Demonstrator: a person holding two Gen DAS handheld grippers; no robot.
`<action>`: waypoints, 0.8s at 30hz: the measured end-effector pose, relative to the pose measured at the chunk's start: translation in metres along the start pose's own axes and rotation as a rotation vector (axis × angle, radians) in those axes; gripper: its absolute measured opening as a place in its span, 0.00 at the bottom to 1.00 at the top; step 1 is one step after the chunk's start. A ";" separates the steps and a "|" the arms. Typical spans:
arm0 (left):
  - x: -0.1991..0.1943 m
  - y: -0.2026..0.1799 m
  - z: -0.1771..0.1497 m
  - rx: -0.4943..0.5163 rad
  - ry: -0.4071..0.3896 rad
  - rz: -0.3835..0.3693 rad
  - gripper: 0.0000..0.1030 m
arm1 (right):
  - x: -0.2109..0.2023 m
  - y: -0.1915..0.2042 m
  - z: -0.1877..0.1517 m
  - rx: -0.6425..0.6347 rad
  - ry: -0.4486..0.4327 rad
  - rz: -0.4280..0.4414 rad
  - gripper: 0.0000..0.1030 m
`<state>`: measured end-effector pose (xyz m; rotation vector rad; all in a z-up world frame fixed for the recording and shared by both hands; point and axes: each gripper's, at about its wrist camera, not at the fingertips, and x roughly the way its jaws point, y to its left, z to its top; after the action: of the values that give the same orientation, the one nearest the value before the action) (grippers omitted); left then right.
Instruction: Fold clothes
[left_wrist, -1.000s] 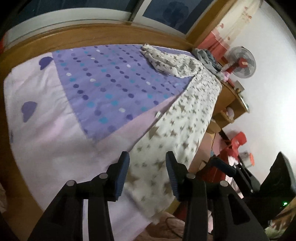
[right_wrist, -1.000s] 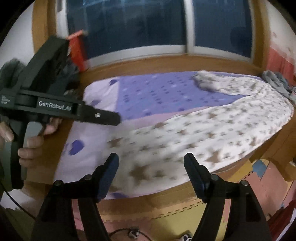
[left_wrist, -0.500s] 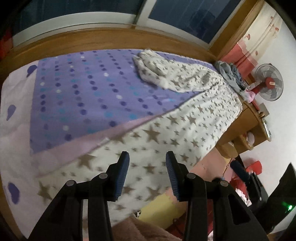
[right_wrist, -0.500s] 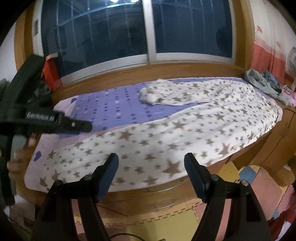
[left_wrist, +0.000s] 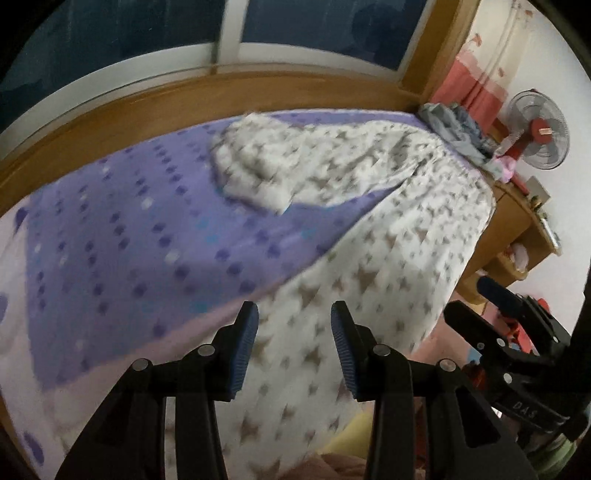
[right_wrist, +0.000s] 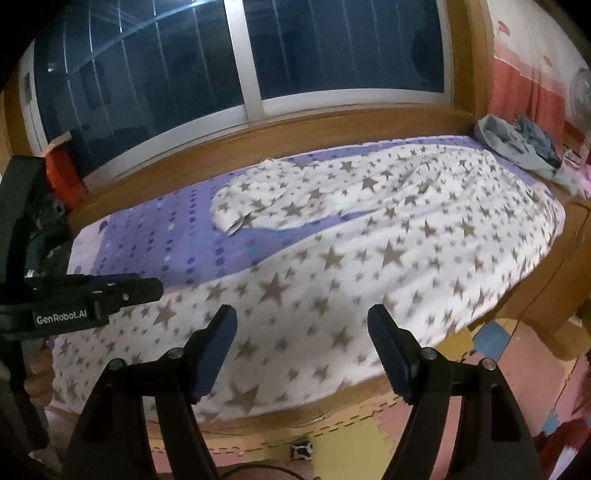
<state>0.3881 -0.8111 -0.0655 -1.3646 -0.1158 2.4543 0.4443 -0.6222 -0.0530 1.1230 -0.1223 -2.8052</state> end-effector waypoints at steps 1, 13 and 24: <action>0.007 -0.001 0.007 0.000 -0.002 -0.002 0.40 | 0.004 -0.004 0.006 -0.006 -0.001 -0.002 0.72; 0.042 0.021 0.052 -0.080 -0.004 0.066 0.40 | 0.092 -0.014 0.096 -0.011 0.087 0.136 0.72; 0.042 0.051 0.054 -0.304 -0.019 0.216 0.40 | 0.231 0.011 0.155 -0.013 0.240 0.213 0.72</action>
<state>0.3104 -0.8407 -0.0821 -1.5484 -0.3778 2.7153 0.1718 -0.6605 -0.0972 1.3457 -0.1890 -2.4631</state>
